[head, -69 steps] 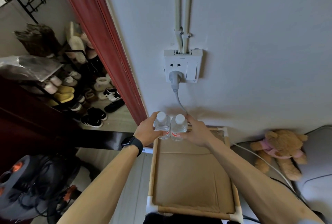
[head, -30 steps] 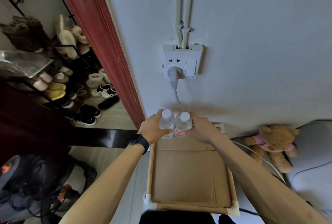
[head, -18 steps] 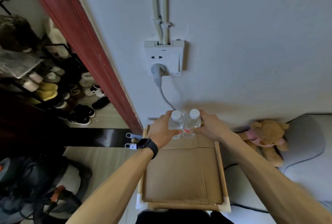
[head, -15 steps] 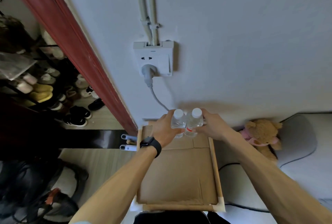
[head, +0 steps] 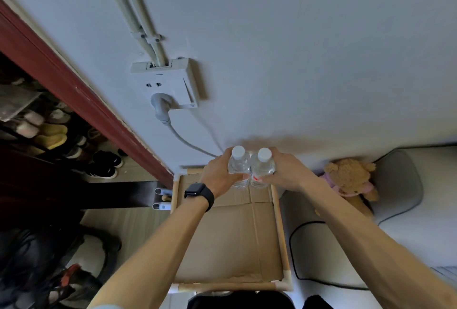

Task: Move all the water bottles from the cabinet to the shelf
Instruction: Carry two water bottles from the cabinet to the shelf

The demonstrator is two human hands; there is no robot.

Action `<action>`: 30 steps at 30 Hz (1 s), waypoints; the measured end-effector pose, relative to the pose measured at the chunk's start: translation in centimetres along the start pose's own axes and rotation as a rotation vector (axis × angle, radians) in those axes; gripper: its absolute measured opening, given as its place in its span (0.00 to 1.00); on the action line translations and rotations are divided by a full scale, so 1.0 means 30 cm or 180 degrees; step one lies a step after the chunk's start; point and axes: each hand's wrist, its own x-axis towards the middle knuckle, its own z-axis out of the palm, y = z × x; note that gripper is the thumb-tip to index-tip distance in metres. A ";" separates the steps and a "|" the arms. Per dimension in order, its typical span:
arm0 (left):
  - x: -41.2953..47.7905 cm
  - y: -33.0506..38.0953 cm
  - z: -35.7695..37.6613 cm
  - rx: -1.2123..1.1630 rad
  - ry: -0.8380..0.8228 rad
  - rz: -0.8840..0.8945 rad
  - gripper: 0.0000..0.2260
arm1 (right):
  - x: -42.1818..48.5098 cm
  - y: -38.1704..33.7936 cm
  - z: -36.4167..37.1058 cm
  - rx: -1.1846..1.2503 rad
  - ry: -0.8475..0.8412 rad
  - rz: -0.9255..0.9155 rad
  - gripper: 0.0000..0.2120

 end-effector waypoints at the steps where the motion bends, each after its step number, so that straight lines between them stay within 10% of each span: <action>1: -0.004 -0.006 -0.001 -0.0019 -0.0010 -0.0004 0.32 | 0.005 -0.005 0.008 -0.0039 0.0022 -0.0004 0.37; 30: -0.008 0.016 -0.017 -0.0131 -0.0112 0.0165 0.30 | -0.031 -0.016 0.028 0.0324 0.0222 0.0038 0.33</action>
